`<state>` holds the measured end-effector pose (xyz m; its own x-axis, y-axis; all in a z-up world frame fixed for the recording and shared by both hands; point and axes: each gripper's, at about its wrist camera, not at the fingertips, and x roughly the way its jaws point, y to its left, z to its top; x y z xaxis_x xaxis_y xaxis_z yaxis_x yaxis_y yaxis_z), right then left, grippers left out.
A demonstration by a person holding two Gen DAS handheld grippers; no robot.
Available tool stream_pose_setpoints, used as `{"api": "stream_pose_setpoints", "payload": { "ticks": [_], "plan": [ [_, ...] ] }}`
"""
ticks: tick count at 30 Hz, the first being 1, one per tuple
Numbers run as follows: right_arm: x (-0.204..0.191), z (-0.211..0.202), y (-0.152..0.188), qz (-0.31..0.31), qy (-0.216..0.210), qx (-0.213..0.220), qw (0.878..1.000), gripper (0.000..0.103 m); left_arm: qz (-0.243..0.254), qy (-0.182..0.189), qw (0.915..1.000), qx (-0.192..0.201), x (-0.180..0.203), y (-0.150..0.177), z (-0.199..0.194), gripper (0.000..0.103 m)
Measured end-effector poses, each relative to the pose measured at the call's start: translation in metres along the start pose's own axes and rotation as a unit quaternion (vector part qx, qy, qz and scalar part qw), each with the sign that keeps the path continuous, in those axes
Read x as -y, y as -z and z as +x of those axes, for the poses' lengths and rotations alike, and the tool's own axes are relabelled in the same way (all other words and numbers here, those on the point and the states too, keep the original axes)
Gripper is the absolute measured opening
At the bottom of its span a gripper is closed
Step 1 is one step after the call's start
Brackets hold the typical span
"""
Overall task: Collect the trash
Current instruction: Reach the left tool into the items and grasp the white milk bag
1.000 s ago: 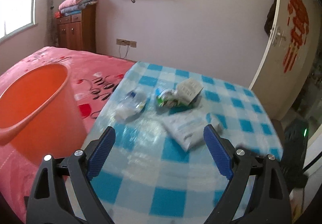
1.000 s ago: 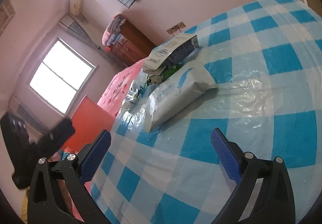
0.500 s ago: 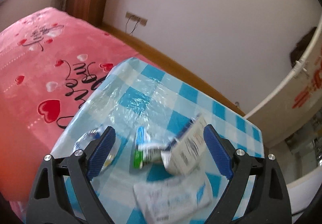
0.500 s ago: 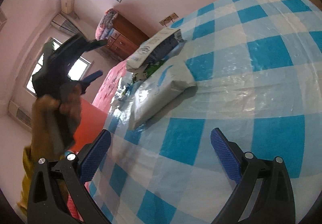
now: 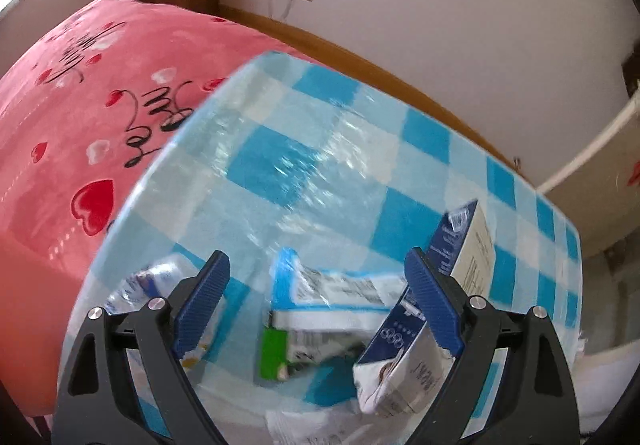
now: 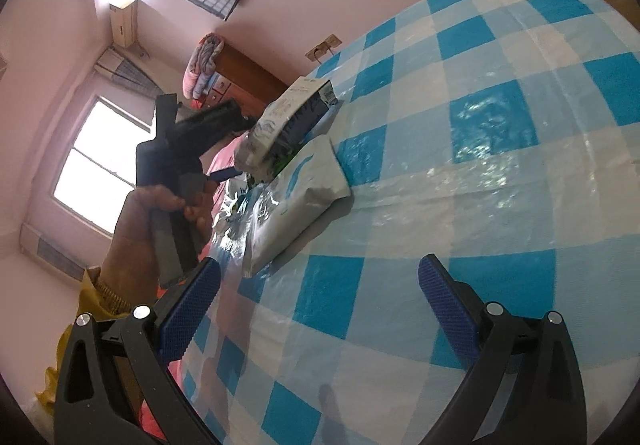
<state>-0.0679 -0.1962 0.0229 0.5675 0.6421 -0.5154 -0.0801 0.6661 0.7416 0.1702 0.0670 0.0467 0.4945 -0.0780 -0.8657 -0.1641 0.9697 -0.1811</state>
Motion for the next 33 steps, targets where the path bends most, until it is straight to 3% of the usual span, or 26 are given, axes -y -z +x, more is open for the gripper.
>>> {"api": "stream_pose_setpoints", "payload": {
  "ticks": [6, 12, 25, 30, 33],
  "plan": [
    [0.001, -0.013, -0.006, -0.003, 0.012, 0.021, 1.0, 0.098, 0.025, 0.006, 0.9994, -0.025, 0.018, 0.034, 0.006, 0.089],
    [0.004, -0.023, -0.01, -0.013, 0.03, 0.04, 0.999, 0.098, 0.073, 0.026, 0.9969, -0.013, 0.045, 0.072, -0.007, 0.088],
    [0.027, -0.04, -0.017, 0.01, 0.047, 0.069, 0.996, 0.098, 0.14, 0.129, 0.9813, -0.03, 0.087, 0.144, -0.038, 0.088],
    [0.034, -0.041, -0.018, 0.019, 0.048, 0.067, 0.996, 0.098, 0.181, 0.076, 0.9795, 0.046, 0.07, 0.137, -0.066, 0.088],
    [0.034, -0.041, -0.017, 0.016, 0.046, 0.067, 0.997, 0.098, 0.203, -0.005, 0.9749, 0.092, 0.045, 0.118, -0.074, 0.088]
  ]
}}
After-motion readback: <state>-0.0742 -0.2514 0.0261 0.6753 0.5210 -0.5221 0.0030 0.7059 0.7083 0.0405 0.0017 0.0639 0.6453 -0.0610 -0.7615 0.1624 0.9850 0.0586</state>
